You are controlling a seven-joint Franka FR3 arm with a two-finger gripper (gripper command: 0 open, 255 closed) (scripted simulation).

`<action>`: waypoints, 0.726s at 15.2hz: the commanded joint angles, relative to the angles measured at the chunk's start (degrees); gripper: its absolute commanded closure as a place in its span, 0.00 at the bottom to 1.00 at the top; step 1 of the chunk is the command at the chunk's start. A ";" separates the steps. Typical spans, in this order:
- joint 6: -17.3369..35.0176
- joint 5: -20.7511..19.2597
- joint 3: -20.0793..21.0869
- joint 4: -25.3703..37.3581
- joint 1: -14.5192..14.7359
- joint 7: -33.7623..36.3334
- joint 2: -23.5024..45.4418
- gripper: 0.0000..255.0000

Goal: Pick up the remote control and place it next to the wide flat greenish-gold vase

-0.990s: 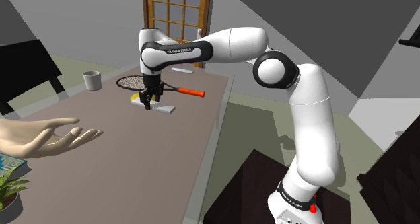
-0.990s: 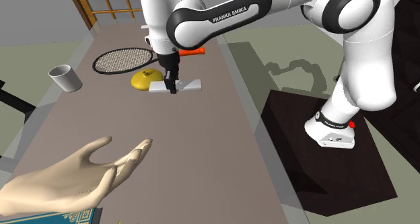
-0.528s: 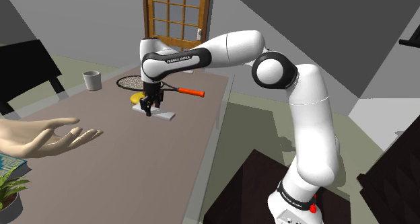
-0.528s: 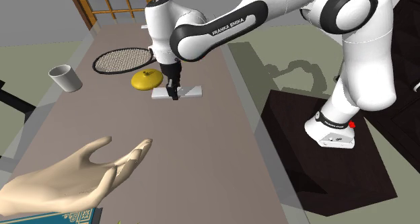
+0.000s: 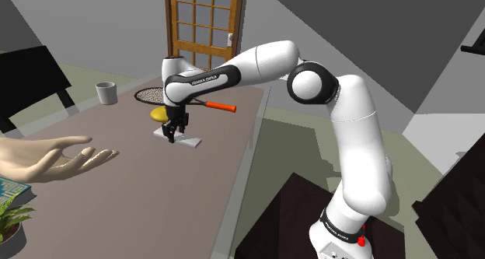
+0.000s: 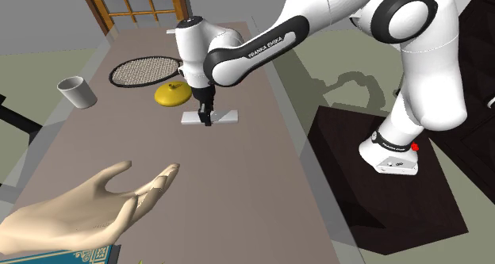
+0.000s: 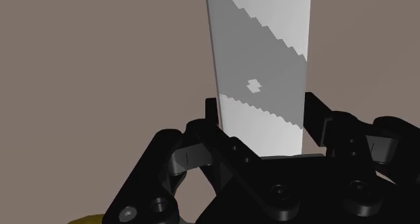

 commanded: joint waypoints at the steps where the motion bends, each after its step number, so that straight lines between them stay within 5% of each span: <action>1: 0.97 -0.12 -0.11 -0.50 -0.09 -0.08 0.44 1.00; 8: 0.96 -0.12 -0.11 -0.48 -0.09 -0.08 0.45 1.00; 9: 0.96 -0.12 -0.11 -0.48 -0.09 -0.08 0.45 0.00; 11: 0.96 -0.12 -0.11 -0.48 -0.09 -0.08 0.46 0.00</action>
